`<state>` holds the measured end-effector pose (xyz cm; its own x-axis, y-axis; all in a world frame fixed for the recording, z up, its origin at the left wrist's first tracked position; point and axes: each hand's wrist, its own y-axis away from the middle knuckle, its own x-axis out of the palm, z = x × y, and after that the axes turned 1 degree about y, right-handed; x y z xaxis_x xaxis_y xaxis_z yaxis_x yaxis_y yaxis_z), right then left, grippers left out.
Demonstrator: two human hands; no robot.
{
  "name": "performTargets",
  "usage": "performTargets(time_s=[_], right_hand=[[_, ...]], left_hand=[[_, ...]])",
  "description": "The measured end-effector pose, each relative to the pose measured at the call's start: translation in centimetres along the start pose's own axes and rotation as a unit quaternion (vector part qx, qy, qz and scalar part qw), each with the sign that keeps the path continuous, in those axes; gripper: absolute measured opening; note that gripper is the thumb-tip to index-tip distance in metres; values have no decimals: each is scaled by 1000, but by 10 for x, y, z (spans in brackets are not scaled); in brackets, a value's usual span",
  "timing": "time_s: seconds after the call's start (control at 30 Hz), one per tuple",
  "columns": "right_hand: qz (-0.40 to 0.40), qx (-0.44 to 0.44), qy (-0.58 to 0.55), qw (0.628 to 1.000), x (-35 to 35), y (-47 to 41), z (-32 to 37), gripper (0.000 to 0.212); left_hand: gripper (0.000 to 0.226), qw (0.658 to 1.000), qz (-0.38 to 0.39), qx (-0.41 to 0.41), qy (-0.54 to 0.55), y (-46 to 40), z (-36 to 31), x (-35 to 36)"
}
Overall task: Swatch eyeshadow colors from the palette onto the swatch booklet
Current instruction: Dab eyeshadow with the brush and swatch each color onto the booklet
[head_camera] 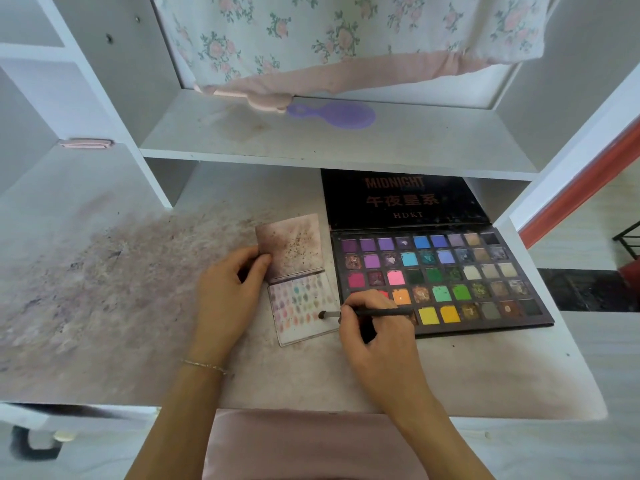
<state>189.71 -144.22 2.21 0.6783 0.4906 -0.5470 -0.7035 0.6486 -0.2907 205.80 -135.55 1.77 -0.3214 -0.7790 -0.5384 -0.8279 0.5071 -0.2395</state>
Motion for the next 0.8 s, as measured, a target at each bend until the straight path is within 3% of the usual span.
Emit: performTargets(time_s=[0.37,0.8], right_hand=[[0,-6,-3,1000,1,1,-3,6],[-79,-36,-74,993,-14,7,-8,14]], left_hand=[[13,1000,-2,-3,0,1,-1,0],[14,1000,4,-5,8,1,-2,-1]])
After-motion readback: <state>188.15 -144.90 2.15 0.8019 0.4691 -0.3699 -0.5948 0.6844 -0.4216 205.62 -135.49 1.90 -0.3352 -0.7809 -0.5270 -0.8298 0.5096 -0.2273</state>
